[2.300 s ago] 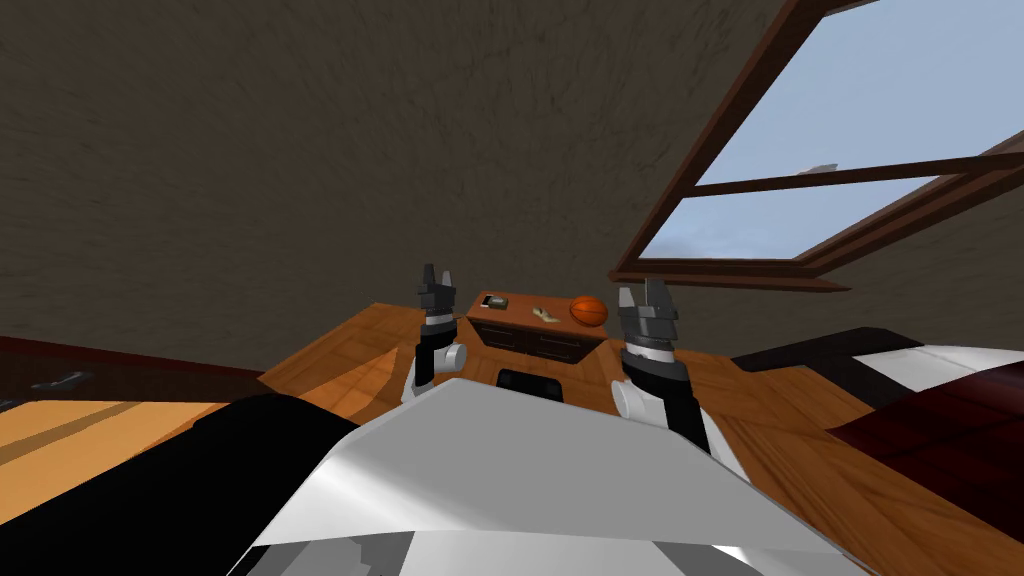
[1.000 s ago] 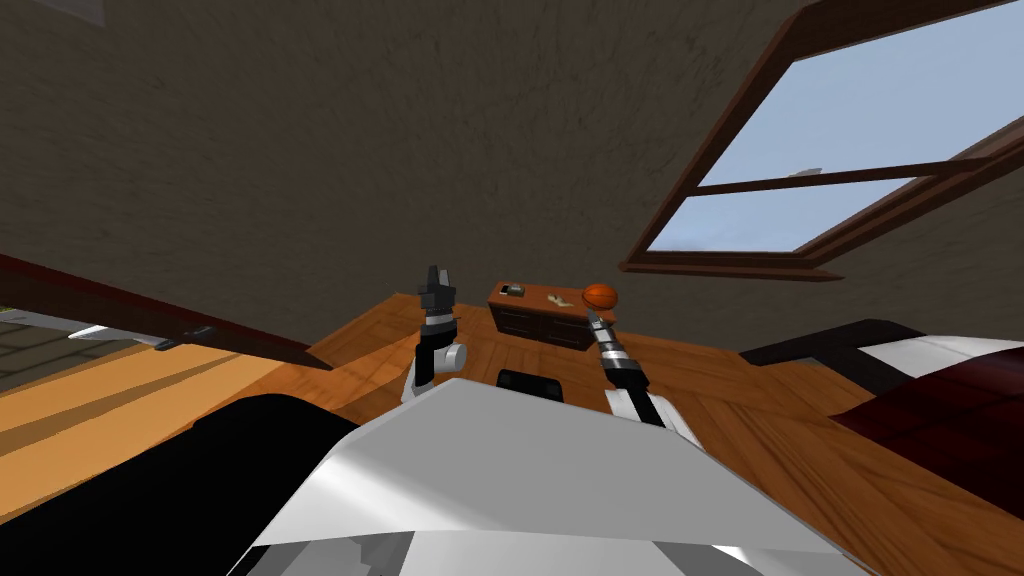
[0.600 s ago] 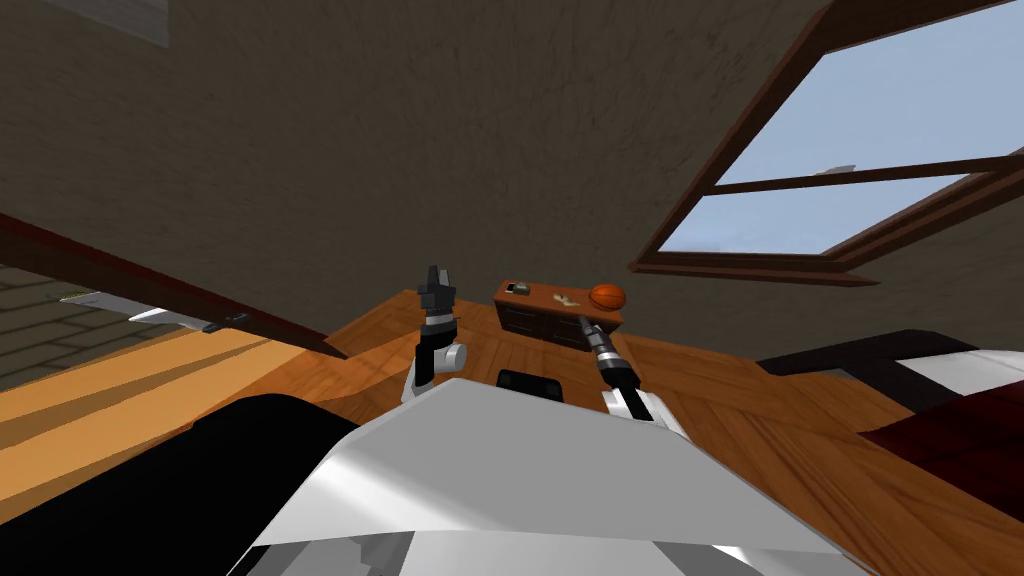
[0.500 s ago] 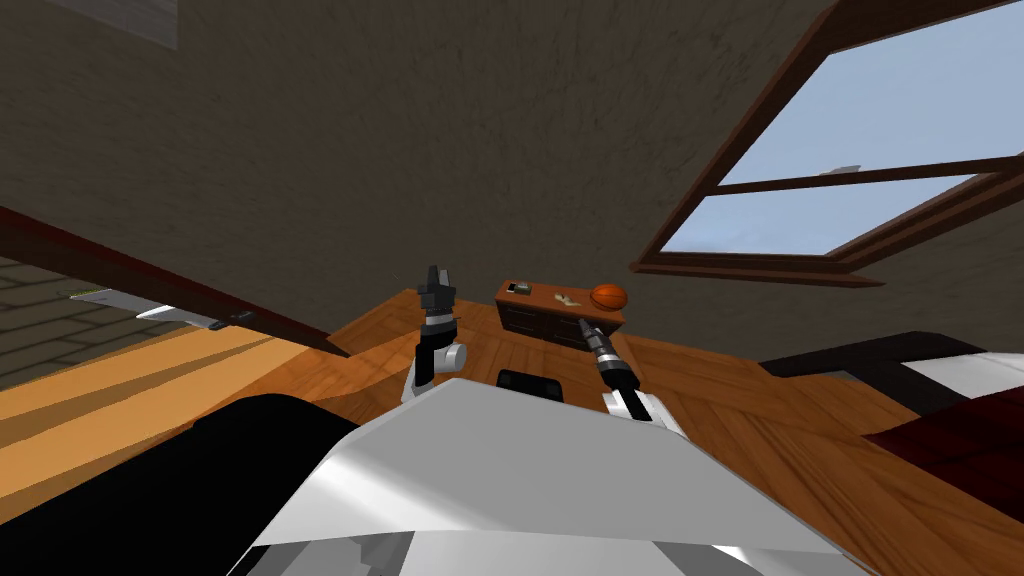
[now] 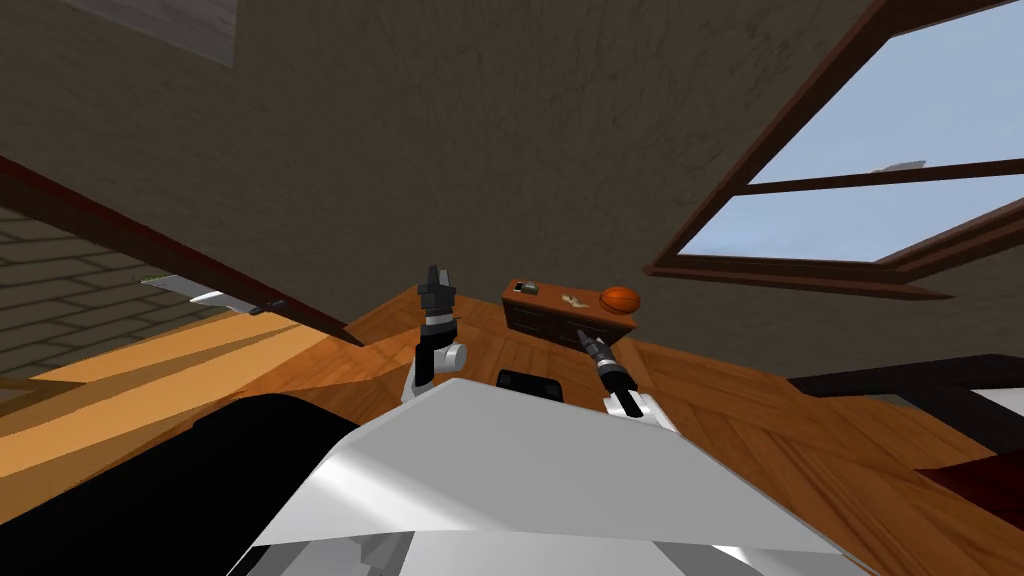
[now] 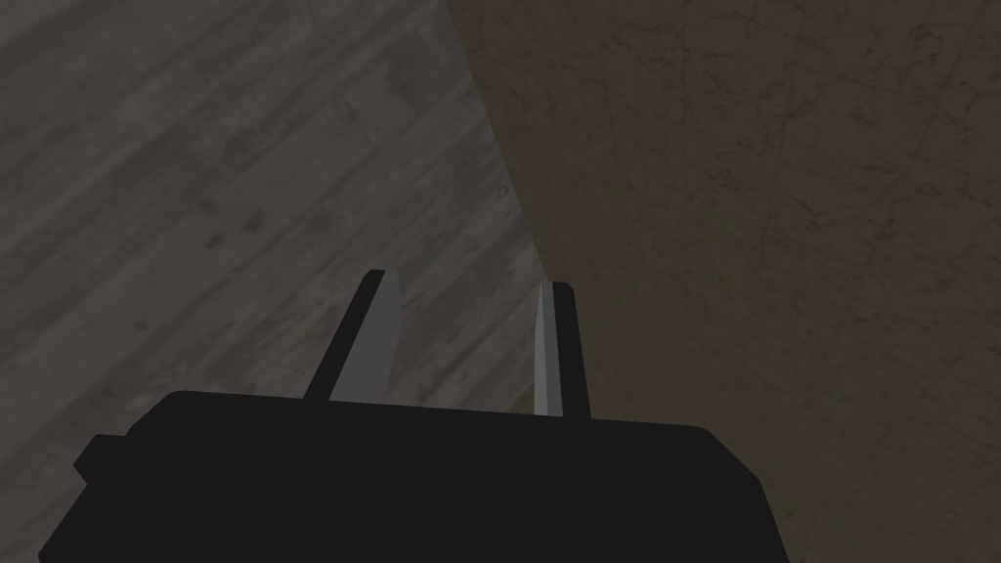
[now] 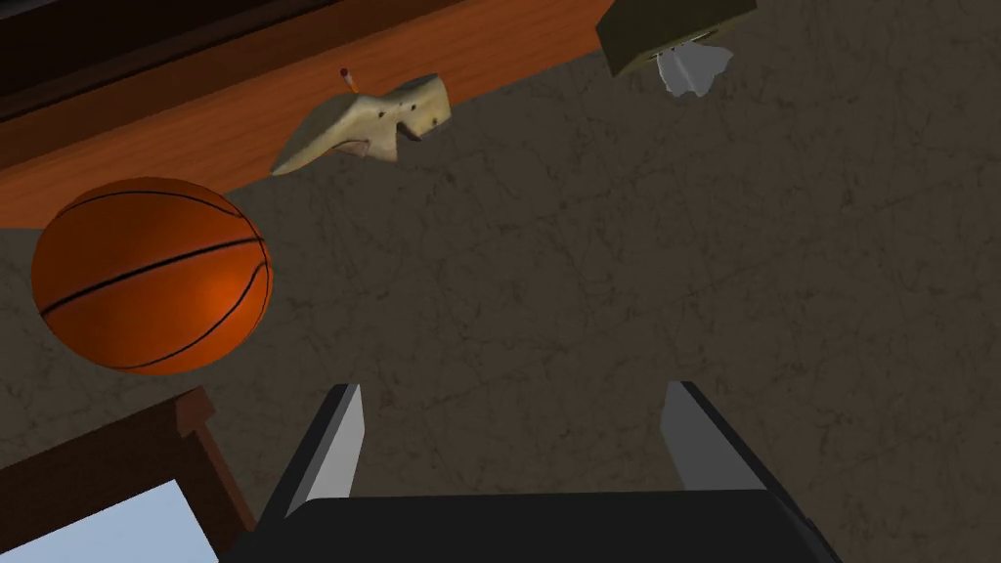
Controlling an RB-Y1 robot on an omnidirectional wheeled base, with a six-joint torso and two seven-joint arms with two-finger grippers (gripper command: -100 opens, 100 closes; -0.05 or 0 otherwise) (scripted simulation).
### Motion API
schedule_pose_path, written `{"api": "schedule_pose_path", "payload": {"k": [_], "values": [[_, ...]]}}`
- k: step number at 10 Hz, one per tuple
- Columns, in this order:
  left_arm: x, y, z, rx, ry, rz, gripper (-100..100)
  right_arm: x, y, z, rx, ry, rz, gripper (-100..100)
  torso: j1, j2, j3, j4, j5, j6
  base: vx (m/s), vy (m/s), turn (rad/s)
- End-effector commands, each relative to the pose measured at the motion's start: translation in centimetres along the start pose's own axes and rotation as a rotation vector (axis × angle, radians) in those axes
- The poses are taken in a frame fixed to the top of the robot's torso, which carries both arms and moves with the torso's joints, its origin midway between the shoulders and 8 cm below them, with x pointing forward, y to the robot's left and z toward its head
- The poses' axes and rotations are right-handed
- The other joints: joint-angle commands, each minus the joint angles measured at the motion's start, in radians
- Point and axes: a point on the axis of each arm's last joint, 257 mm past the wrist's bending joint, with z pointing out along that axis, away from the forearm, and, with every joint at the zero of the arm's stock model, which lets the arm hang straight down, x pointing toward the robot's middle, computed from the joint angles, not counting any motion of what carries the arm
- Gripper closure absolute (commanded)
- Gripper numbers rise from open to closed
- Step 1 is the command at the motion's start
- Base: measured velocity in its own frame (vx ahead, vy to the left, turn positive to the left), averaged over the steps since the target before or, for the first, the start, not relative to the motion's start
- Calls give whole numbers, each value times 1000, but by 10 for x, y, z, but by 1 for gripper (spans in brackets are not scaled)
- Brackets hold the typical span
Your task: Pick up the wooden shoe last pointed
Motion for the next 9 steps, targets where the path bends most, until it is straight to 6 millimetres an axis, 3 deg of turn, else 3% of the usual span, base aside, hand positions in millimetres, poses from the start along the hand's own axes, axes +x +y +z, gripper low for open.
{"api": "schedule_pose_path", "payload": {"k": [1,2,9], "values": [[0,0,0,0,0,0,0,17,-18,1,35,42,-44,-100,0,0,0,0,0,0,-2,33,81],[0,0,0,0,0,0,0,33,-37,2,74,91,-129,-100,-1,-1,0,0,0,0,9,39,145],[0,0,0,0,0,0,0,89,-116,-9,215,282,-393,-100,-1,-3,-2,0,0,0,16,28,129]]}}
